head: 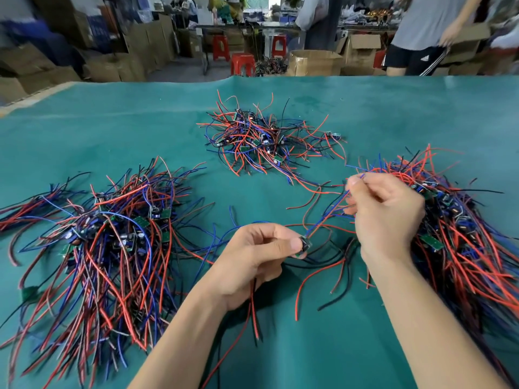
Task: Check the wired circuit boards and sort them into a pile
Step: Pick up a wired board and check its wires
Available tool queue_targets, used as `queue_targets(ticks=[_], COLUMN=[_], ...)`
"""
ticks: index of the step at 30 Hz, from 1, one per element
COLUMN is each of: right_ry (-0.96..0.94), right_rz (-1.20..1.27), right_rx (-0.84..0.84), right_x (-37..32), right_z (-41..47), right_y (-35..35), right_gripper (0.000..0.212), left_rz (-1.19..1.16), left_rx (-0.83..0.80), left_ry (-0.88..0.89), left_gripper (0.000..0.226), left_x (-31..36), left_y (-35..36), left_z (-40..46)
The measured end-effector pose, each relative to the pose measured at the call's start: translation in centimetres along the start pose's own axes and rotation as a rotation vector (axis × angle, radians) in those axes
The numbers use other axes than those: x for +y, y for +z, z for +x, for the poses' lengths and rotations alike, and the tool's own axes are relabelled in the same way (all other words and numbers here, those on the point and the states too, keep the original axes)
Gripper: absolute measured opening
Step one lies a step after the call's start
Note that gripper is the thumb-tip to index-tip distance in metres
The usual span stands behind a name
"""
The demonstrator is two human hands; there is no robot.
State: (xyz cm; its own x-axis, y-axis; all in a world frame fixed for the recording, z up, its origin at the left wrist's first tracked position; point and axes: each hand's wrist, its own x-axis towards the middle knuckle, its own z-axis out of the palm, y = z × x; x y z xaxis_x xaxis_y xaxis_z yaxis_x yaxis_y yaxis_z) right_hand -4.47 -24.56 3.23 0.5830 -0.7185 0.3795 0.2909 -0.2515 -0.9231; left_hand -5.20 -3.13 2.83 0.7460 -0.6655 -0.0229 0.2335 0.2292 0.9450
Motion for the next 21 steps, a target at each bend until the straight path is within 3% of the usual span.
queue_targets(ticks=[3,5,6,8,10,11,17,21], right_ry=[-0.059,-0.186,-0.25,-0.269,-0.137,-0.095,-0.063,-0.101], right_rz=[-0.059,-0.248,-0.299,-0.305,-0.247,-0.23,-0.238,-0.272], right_rx=[0.187,0.183,0.129,-0.163,-0.51,-0.606,-0.613,-0.703], right_x=[-0.3,-0.9,-1.4,-2.2,-2.7,-2.5,-2.0,-2.4], right_z=[1.1,0.2,-1.0,-3.7,-5.9,-6.5,-5.6,-5.9], right_y=[-1.4,-1.3,-0.5,1.4,3.0,3.4,2.7,2.4], right_gripper=[0.012,0.001,0.01,0.027,0.027,0.021,0.01,0.017], left_rz=[-0.086,-0.162,-0.191,-0.223,-0.2,-0.176,-0.16,-0.106], left_rx=[0.081,0.211,0.269,0.331,0.329,0.313,0.291,0.369], left_ry=[0.045,0.101,0.119,0.134,0.124,0.116,0.114,0.141], left_gripper=[0.008,0.012,0.015,0.02,0.026,0.028,0.023,0.026], left_x=[-0.2,-0.4,-0.4,-0.7,-0.9,-1.0,-1.2,-1.4], left_y=[-0.6,-1.1,-1.3,-1.5,-1.6,-1.6,-1.3,-0.7], left_z=[0.2,0.7,0.9,1.2,1.2,1.2,1.3,1.3])
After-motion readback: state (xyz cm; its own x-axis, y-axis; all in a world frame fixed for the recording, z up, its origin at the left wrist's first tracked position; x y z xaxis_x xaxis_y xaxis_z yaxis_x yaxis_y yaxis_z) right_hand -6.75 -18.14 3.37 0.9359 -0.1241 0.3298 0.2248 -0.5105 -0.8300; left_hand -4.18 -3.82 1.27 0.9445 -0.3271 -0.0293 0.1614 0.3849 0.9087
